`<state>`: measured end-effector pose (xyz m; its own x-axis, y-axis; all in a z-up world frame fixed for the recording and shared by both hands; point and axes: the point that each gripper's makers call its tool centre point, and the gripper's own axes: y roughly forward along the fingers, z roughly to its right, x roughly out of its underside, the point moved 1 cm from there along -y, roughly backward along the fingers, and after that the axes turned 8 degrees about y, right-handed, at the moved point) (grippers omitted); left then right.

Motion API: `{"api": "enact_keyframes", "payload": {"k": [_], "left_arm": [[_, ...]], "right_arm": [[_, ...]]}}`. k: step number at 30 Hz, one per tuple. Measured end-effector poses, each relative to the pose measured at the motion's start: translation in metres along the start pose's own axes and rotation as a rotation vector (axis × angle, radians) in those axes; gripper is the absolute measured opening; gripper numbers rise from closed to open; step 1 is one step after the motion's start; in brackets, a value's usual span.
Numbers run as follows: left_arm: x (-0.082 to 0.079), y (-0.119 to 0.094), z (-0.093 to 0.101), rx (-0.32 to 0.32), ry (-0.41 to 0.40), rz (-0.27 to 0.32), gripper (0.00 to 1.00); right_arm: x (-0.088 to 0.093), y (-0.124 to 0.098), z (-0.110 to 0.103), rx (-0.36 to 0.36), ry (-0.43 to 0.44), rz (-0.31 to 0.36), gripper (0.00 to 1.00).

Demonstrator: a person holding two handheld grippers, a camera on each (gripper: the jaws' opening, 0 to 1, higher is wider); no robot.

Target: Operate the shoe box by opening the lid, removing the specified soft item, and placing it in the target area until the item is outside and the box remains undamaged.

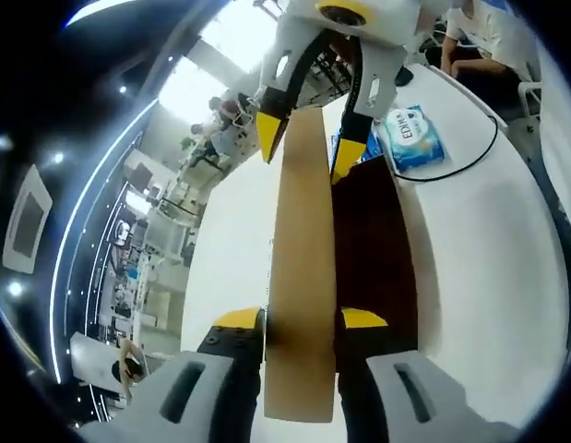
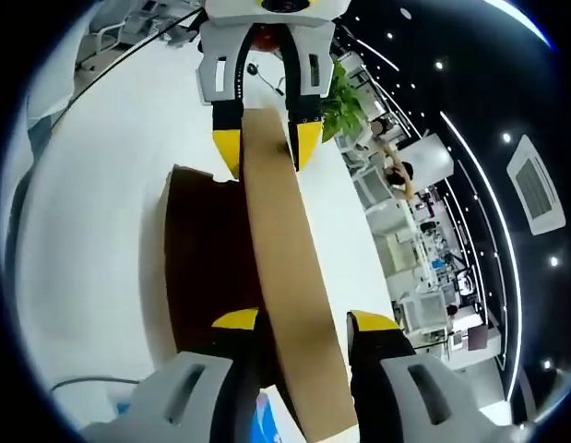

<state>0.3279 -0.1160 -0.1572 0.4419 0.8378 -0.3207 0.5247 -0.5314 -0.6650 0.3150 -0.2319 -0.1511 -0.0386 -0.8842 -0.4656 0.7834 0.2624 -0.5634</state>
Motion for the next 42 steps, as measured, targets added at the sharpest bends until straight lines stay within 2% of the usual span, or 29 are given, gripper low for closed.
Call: {"api": "enact_keyframes", "payload": {"k": [6,9,11,13,17,20,24,27,36,38,42], "left_arm": [[0.002,0.001,0.000,-0.003,0.020,-0.003,0.30],[0.005,0.004,0.001,-0.010,0.028,-0.006,0.29],[0.006,0.004,0.002,-0.013,0.041,-0.012,0.29],[0.006,0.005,0.002,-0.015,0.053,-0.015,0.29],[0.007,0.006,0.002,-0.025,0.057,-0.016,0.29],[0.007,0.006,0.004,-0.036,0.063,-0.027,0.29],[0.007,0.007,0.004,-0.053,0.069,-0.034,0.29],[0.008,0.008,0.006,-0.055,0.089,-0.054,0.29],[0.005,0.008,0.008,-0.065,0.069,-0.101,0.29],[0.005,0.007,0.008,-0.068,0.063,-0.109,0.29],[0.004,0.006,0.010,-0.075,0.049,-0.125,0.29]], "right_arm": [[0.001,-0.004,-0.005,-0.007,0.006,-0.014,0.38],[0.003,-0.015,-0.001,-0.005,0.005,-0.022,0.47],[0.014,-0.022,0.003,-0.009,0.040,-0.059,0.59],[0.025,-0.028,0.010,-0.013,0.052,-0.093,0.67],[0.040,-0.036,0.021,-0.020,0.064,-0.152,0.70],[0.041,-0.029,0.017,-0.071,0.032,-0.164,0.67],[0.039,-0.012,0.018,-0.078,-0.006,-0.153,0.65],[0.040,-0.004,0.018,-0.094,-0.023,-0.146,0.57],[0.039,0.002,0.008,-0.140,-0.117,-0.073,0.45],[0.040,0.002,0.007,-0.146,-0.114,-0.065,0.43],[0.041,0.001,-0.002,-0.181,-0.147,-0.038,0.30]]}}
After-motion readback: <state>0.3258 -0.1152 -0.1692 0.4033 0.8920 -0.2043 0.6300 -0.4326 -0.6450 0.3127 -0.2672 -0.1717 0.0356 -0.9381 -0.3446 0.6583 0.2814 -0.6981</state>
